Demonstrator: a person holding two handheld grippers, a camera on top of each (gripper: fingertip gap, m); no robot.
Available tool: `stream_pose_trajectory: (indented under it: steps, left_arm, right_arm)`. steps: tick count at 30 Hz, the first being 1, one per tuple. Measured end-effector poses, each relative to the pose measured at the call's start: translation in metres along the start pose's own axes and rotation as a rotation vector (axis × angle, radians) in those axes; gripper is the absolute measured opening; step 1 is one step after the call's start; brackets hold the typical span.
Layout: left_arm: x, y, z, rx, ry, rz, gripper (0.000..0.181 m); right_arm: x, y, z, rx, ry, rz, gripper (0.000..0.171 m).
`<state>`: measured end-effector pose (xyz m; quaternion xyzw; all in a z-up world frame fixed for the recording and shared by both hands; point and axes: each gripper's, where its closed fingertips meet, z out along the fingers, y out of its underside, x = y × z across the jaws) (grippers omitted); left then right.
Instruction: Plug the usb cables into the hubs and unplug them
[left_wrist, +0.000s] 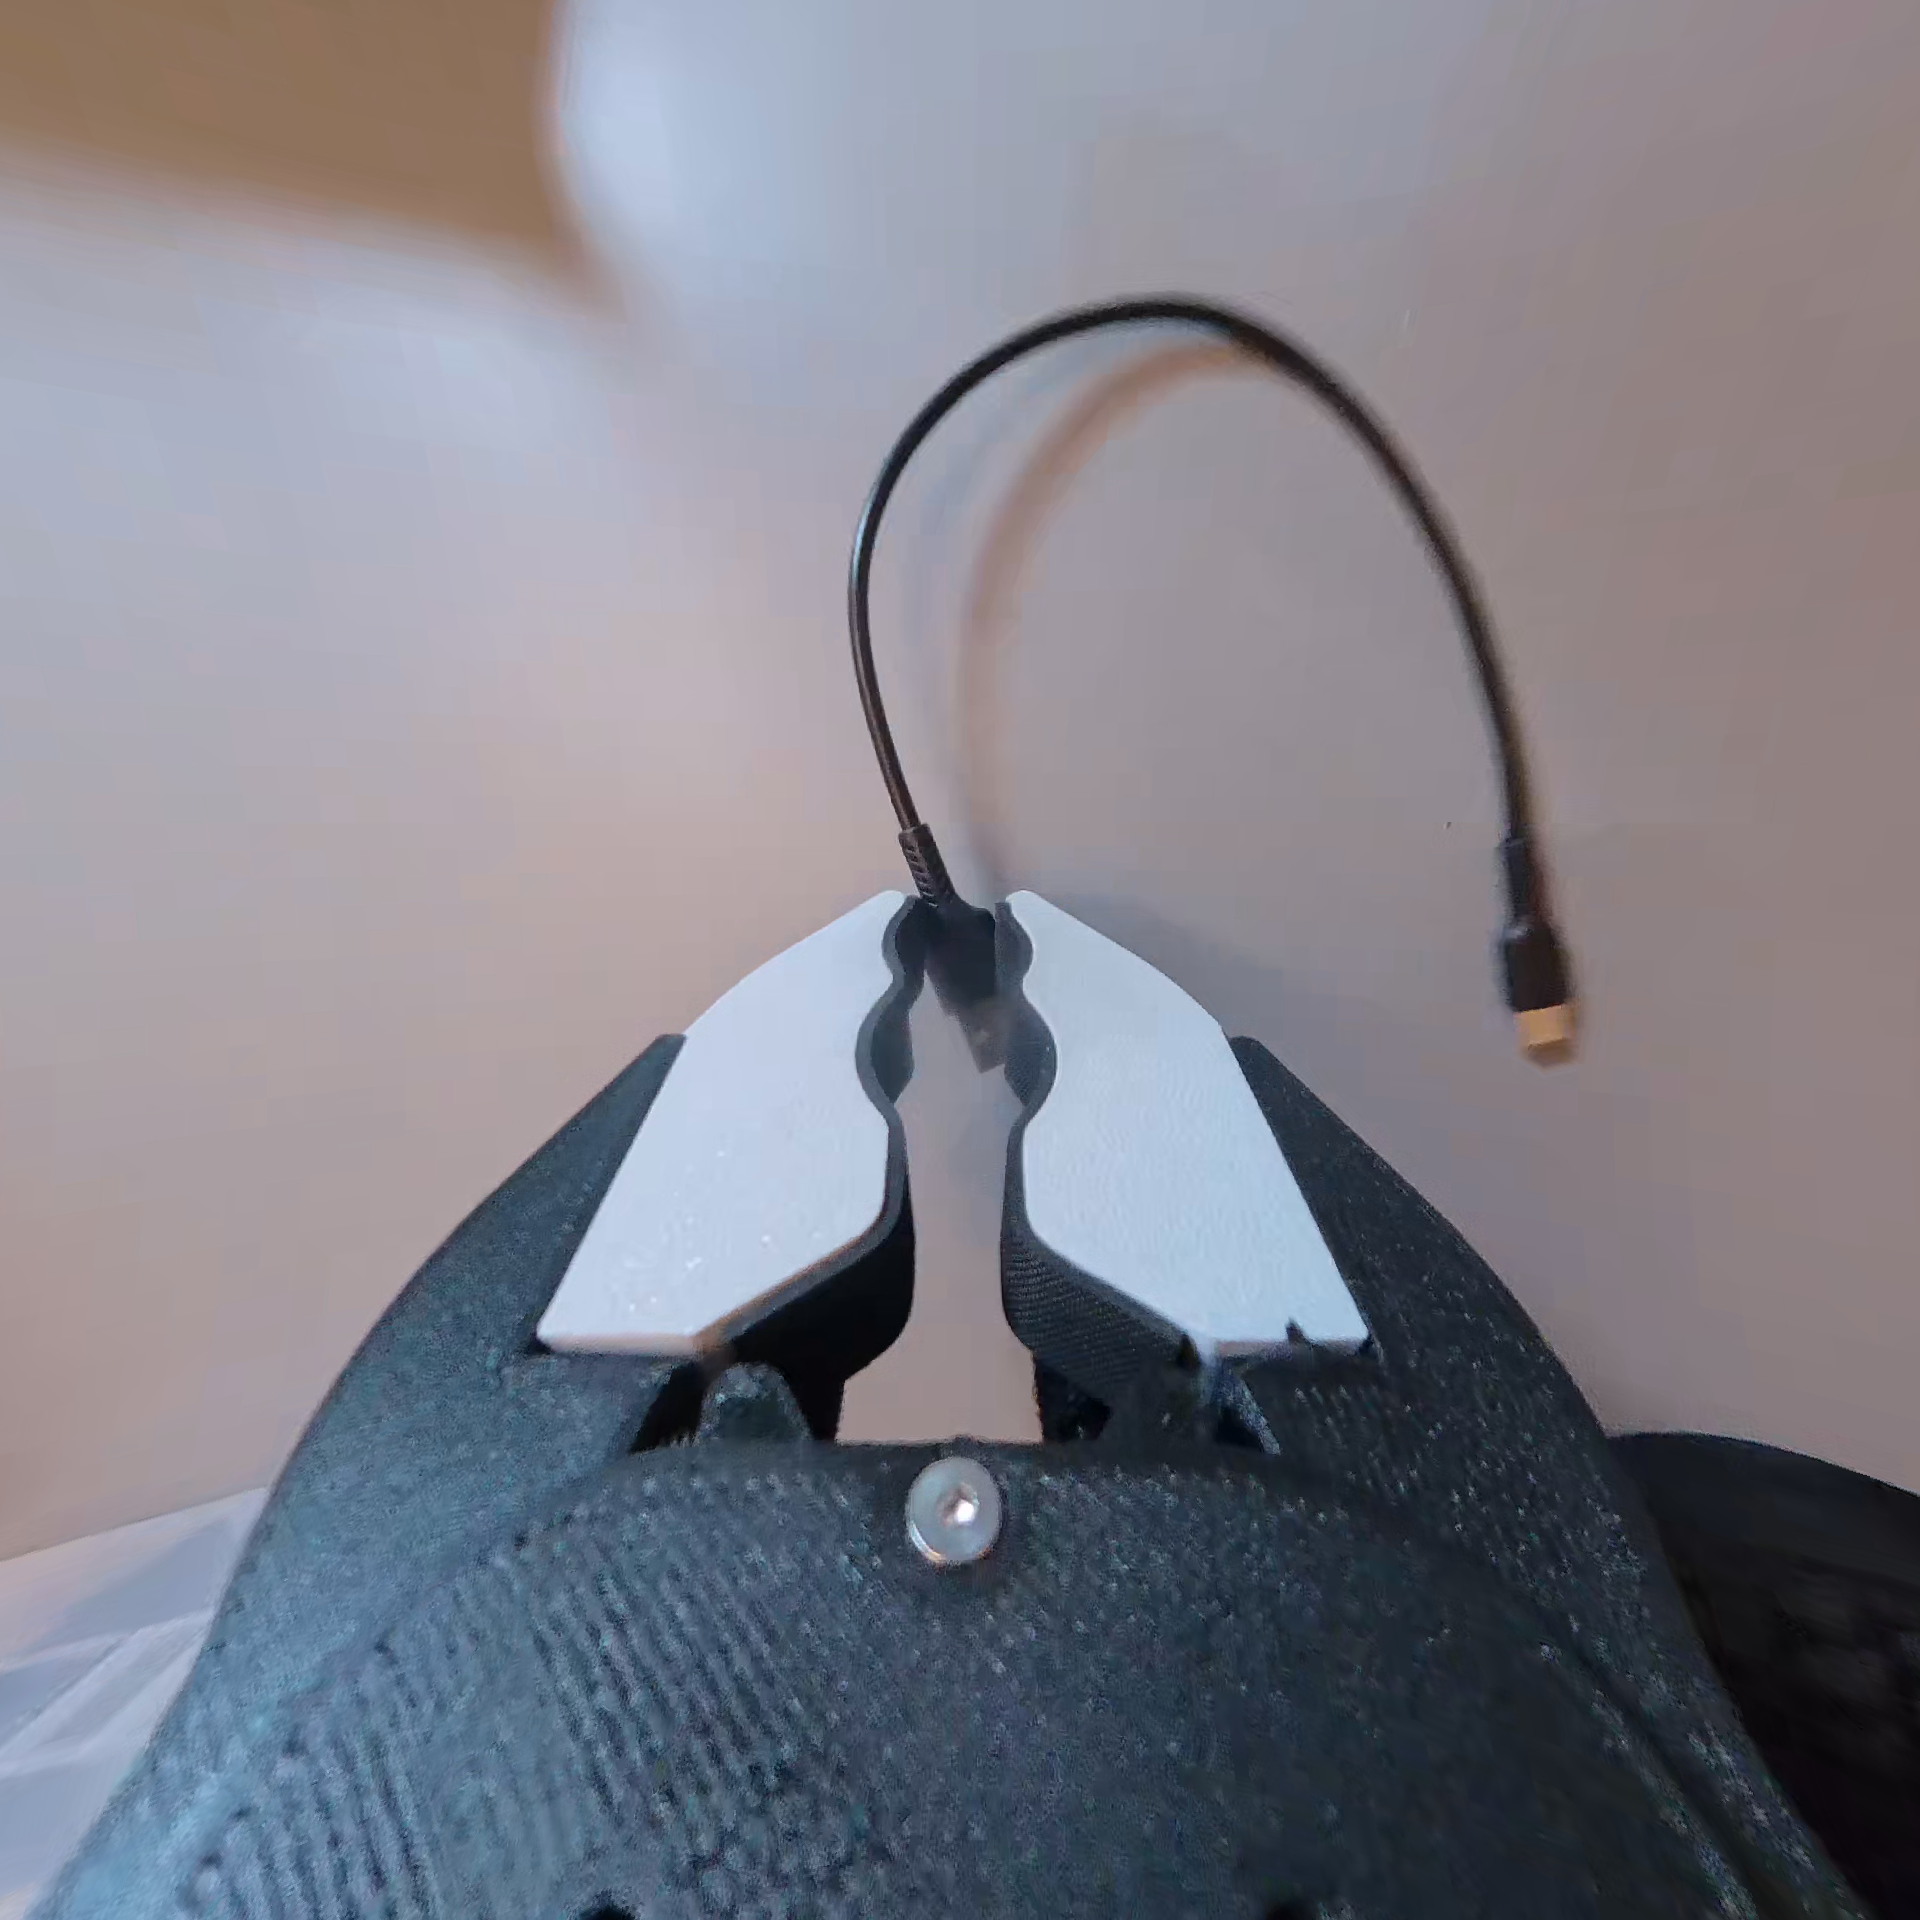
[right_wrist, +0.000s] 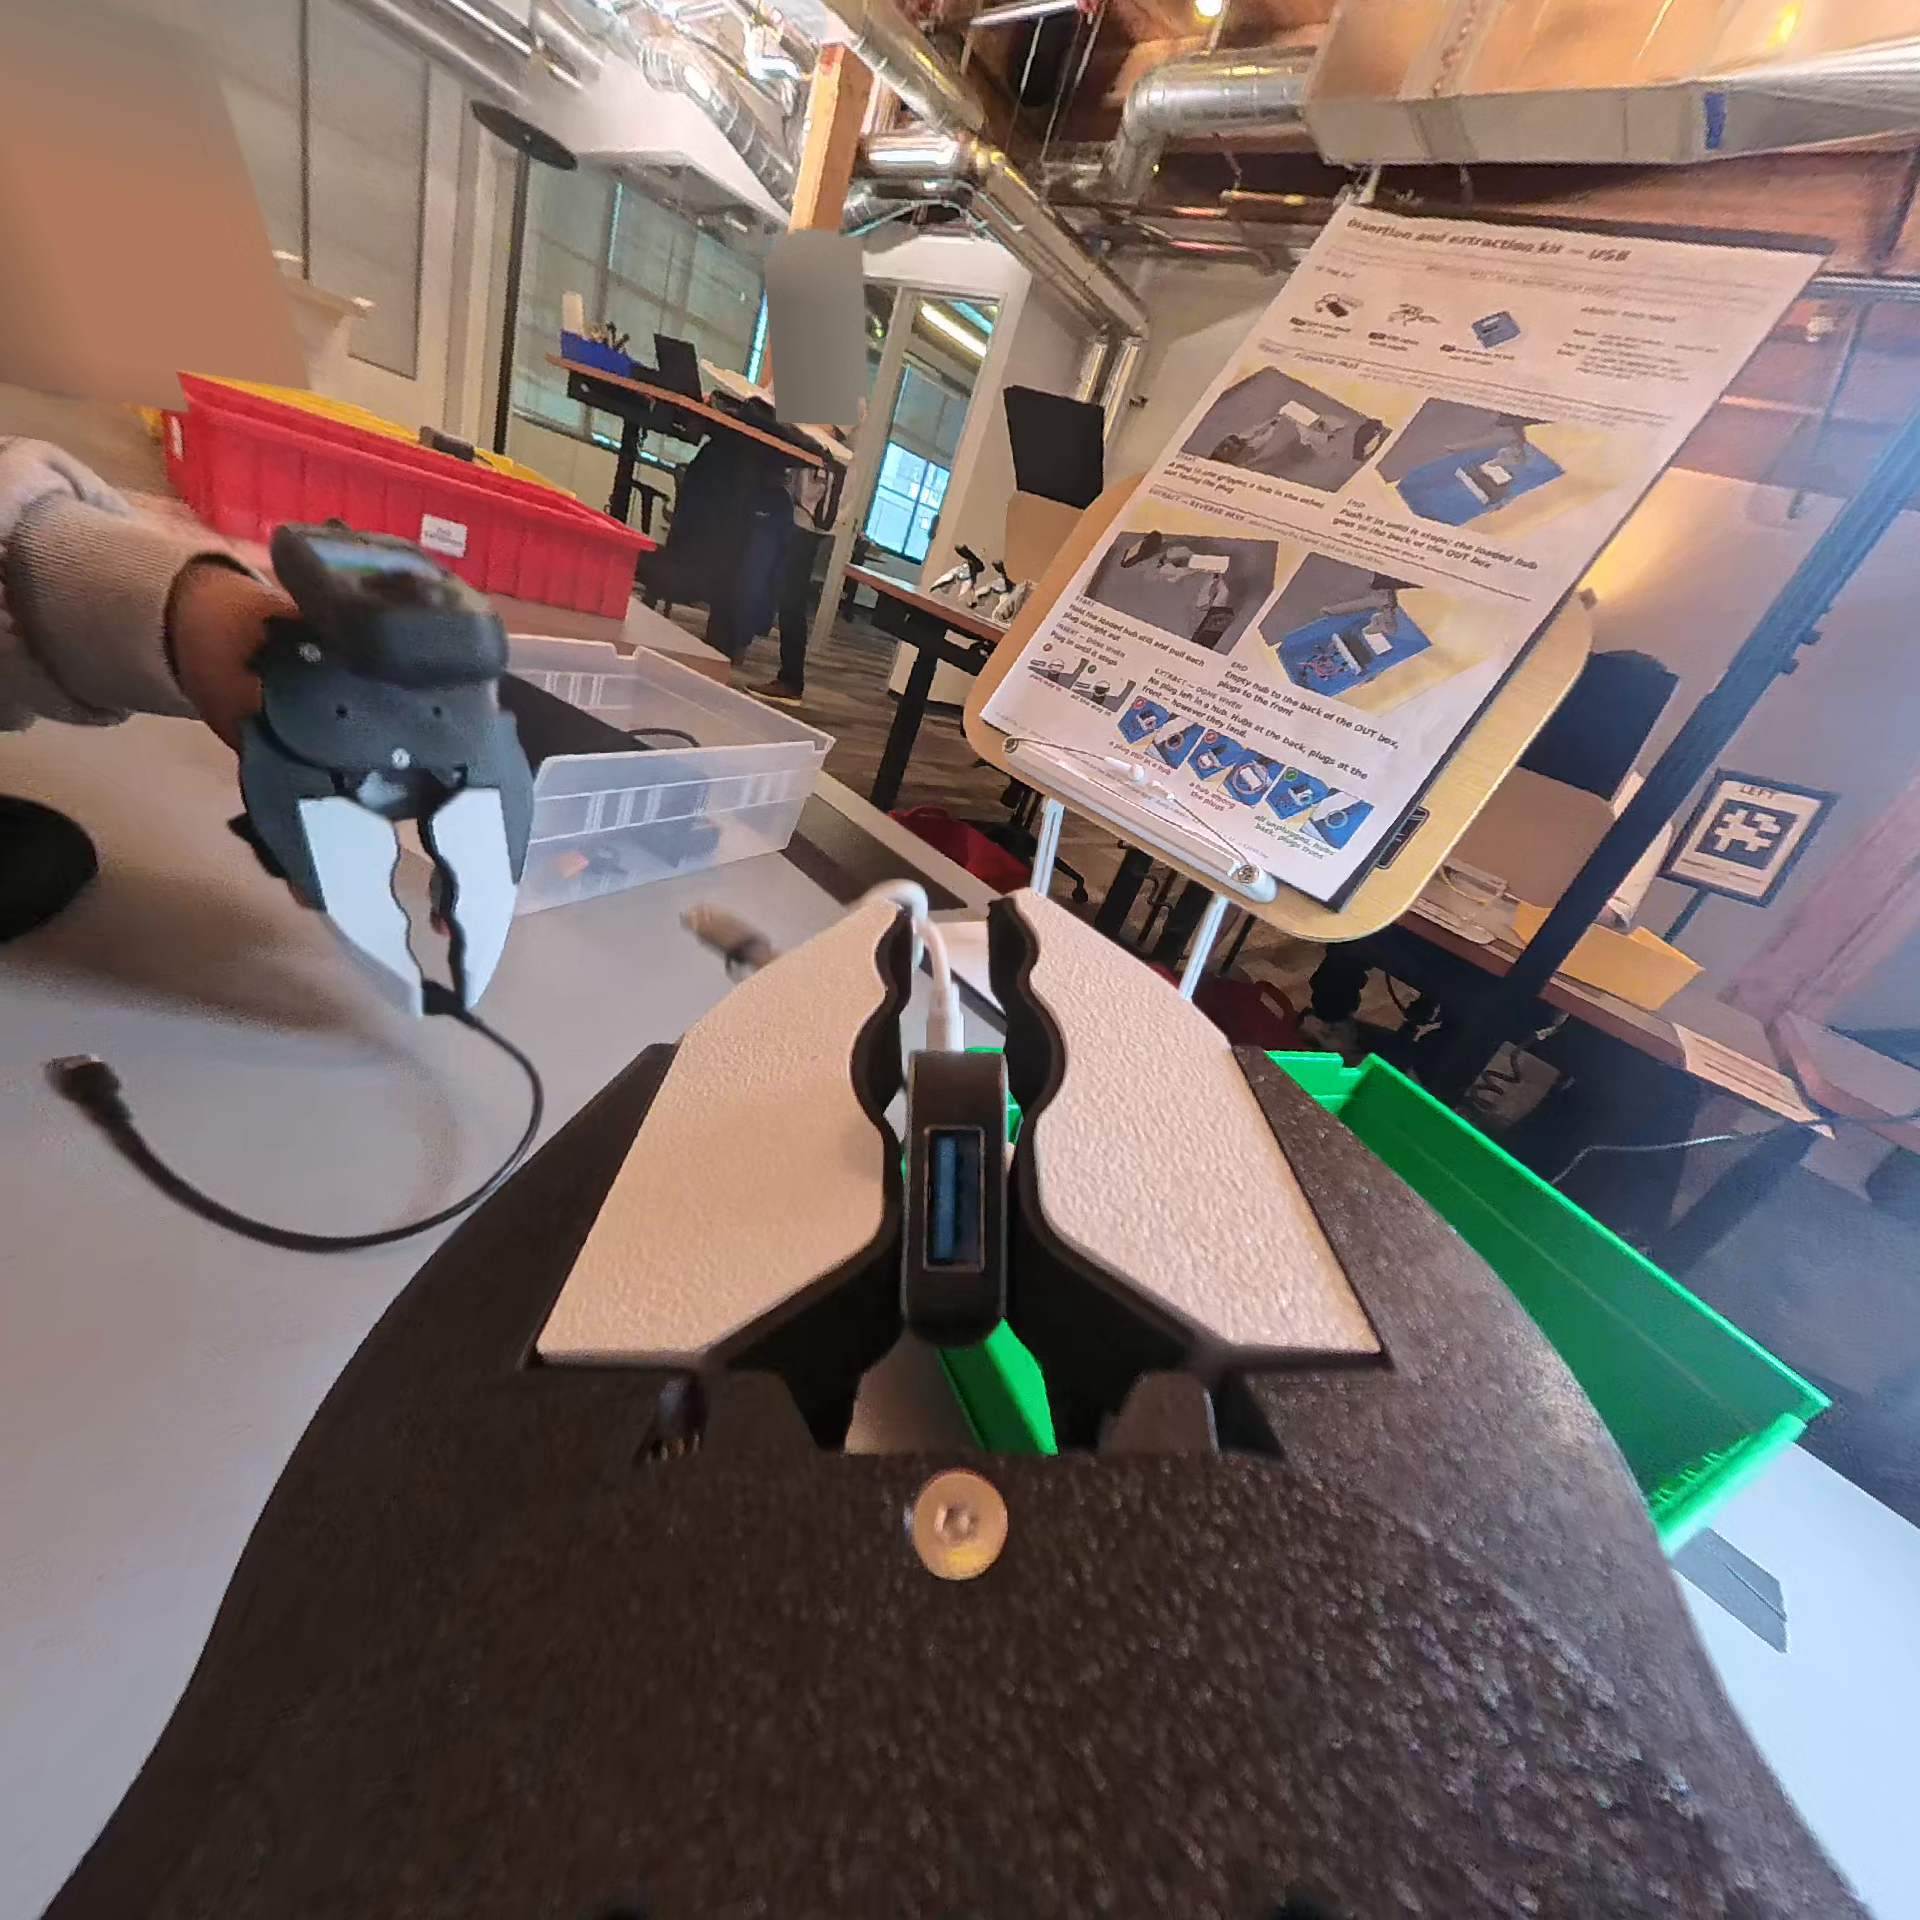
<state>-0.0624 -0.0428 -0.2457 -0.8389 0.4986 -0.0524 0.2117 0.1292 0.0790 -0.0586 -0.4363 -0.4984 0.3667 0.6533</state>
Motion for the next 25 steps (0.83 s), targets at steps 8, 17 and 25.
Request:
stream_pose_trajectory:
  steps: [8, 17, 25]
  left_arm:
    - [-0.032, -0.086, -0.127, 0.702, -0.194, -0.051, 0.013]
    - [0.060, -0.049, -0.068, 0.787, 0.002, 0.044, 0.034]
    - [0.086, -0.069, -0.060, 0.646, 0.056, -0.008, 0.031]
  right_arm:
    - [0.006, -0.012, -0.014, 0.042, -0.007, -0.019, 0.014]
    - [-0.019, -0.012, -0.005, 0.039, -0.117, -0.027, 0.014]
    - [-0.034, -0.012, 0.004, 0.028, -0.155, -0.050, 0.014]
